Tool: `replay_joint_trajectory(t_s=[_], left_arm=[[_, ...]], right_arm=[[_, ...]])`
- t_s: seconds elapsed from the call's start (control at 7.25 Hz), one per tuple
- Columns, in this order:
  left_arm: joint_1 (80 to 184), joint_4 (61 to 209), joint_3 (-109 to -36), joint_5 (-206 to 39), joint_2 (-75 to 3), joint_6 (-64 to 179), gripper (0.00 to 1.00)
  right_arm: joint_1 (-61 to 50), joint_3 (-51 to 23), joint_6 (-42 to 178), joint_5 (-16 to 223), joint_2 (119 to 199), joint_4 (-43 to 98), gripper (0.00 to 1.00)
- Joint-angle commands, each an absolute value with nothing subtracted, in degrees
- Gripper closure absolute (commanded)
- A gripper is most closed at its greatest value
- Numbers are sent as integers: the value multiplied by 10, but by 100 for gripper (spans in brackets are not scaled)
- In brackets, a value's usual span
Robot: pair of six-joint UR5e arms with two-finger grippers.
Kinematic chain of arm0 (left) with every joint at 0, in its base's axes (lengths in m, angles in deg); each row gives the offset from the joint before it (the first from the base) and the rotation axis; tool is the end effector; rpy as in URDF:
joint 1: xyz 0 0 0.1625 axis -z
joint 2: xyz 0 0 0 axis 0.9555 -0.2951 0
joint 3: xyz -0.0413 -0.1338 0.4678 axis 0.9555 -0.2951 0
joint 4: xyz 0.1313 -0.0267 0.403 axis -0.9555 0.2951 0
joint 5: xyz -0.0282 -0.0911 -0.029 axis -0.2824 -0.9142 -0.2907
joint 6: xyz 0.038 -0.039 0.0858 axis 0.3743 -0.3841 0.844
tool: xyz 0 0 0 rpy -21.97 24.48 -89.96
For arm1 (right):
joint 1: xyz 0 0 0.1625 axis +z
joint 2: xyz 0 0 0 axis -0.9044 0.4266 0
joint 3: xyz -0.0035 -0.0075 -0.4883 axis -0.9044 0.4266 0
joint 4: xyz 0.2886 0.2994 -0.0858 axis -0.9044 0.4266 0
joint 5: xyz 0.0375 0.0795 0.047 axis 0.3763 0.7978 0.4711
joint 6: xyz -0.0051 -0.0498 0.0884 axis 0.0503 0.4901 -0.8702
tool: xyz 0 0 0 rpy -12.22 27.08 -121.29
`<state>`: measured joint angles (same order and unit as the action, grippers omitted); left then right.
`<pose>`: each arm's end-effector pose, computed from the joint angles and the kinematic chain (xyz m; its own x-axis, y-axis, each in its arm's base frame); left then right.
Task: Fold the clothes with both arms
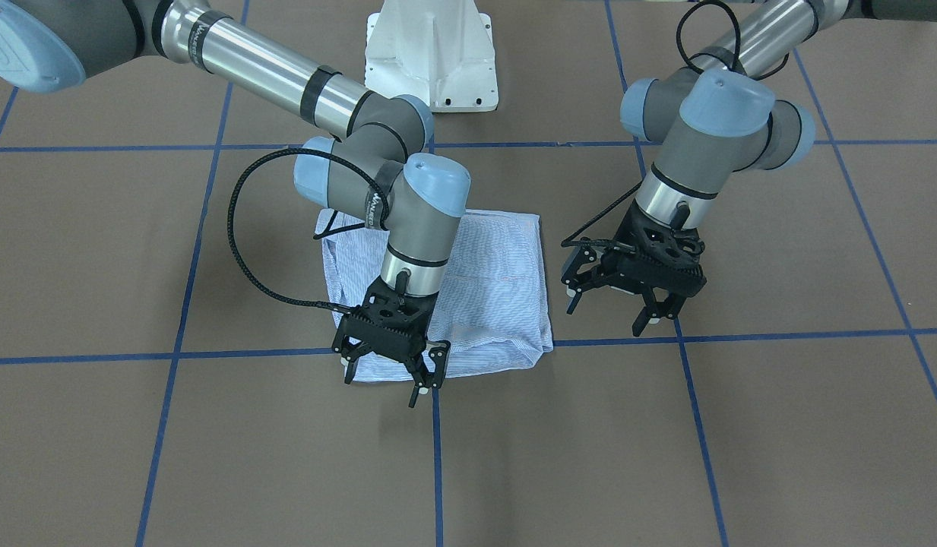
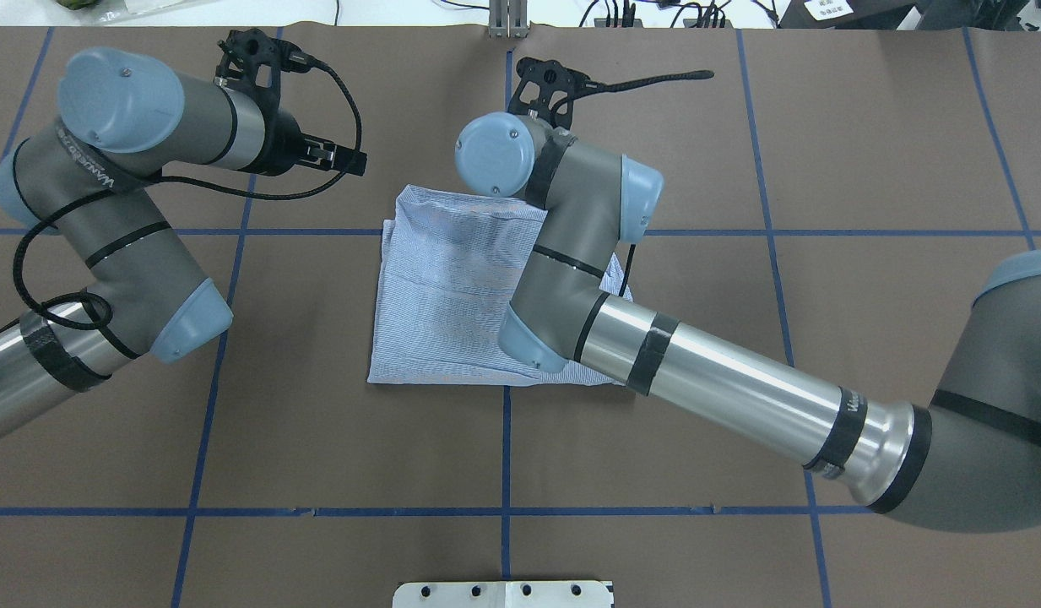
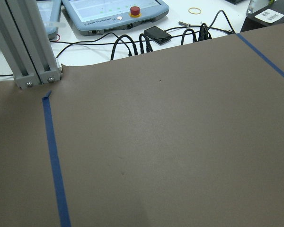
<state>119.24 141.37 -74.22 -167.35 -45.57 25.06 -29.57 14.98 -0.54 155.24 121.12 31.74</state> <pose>0.4132 -0.5880 0.3311 0.5817 0.3394 -0.7392 0.1869 0.8287 0.5276 -0.6404 -0.6474 0.2209 0.6809 0.3789 0.6267 -0.6394 0.7249 0.2564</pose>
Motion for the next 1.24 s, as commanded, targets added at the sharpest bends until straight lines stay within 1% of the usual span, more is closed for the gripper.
replay_joint_trajectory(t_s=[0.0,0.14,0.28,0.41,0.55,0.69,0.83,0.97,1.1], left_arm=[[1195,1410,-794,-1703,-412,258,0],[1210,1410,-825,-1721,-376,290,0],[1216,1393,-870,-1727,-332,339,0],[1232,1336,-919,-1727,-307,398,0],[1260,1264,-968,-1728,-291,459,0],[1297,1222,-996,-1740,-270,527,0],[1356,1216,-996,-1786,-244,609,0],[1424,1215,-991,-1841,-215,677,0],[1479,1215,-989,-1882,-179,691,0]], right_arm=[[-244,88,62,1682,1227,352,0],[-221,14,122,1720,1259,402,0],[-185,-79,193,1768,1313,464,0],[-140,-182,296,1814,1390,512,0],[-83,-257,407,1863,1466,539,0],[-29,-297,524,1897,1531,551,0],[22,-322,610,1921,1595,551,0],[77,-341,689,1959,1677,543,0],[138,-343,780,2001,1737,540,0]])
